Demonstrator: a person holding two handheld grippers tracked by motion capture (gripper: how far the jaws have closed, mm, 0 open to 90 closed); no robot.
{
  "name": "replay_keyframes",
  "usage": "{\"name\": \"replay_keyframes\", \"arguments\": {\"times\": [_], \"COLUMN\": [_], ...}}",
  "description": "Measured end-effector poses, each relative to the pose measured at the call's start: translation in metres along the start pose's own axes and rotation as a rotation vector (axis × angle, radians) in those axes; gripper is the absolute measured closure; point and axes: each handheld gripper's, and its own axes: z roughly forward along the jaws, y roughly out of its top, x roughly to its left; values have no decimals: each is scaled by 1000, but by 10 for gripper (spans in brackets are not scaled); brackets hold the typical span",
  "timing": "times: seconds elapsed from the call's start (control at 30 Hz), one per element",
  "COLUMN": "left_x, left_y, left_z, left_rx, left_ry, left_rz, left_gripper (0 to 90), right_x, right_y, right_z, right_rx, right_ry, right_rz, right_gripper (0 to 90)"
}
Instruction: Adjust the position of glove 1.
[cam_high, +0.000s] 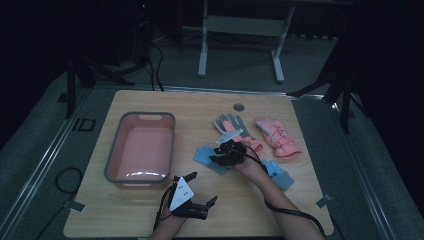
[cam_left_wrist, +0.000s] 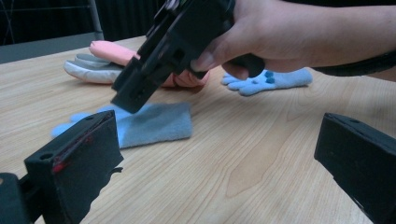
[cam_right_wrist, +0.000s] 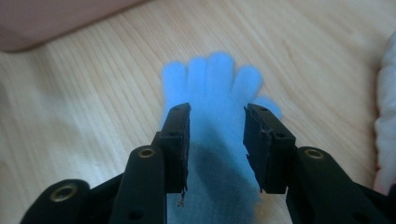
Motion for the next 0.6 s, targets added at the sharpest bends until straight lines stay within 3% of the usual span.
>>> {"name": "replay_keyframes", "arguments": {"times": [0.17,0.23,0.43,0.53,0.6], "left_x": [0,0,0,0,0], "left_y": [0,0,0,0,0], "left_z": [0,0,0,0,0], "left_rx": [0,0,-1,-2,-3], "left_ry": [-1,0,-4,-12,-12], "left_rz": [0,-1,-1,-7,-8], "left_gripper": [4,4,4,4,4], "right_x": [-5,-5,0,3,4], "right_y": [-5,-8,-10,-17,-18], "right_z": [13,15,17,19,18], "right_rx": [50,44,17,-55,-63], "right_ry": [28,39,-4,21,24], "right_rz": [16,19,16,89,148], "right_gripper": [611,621,787,812,834]}}
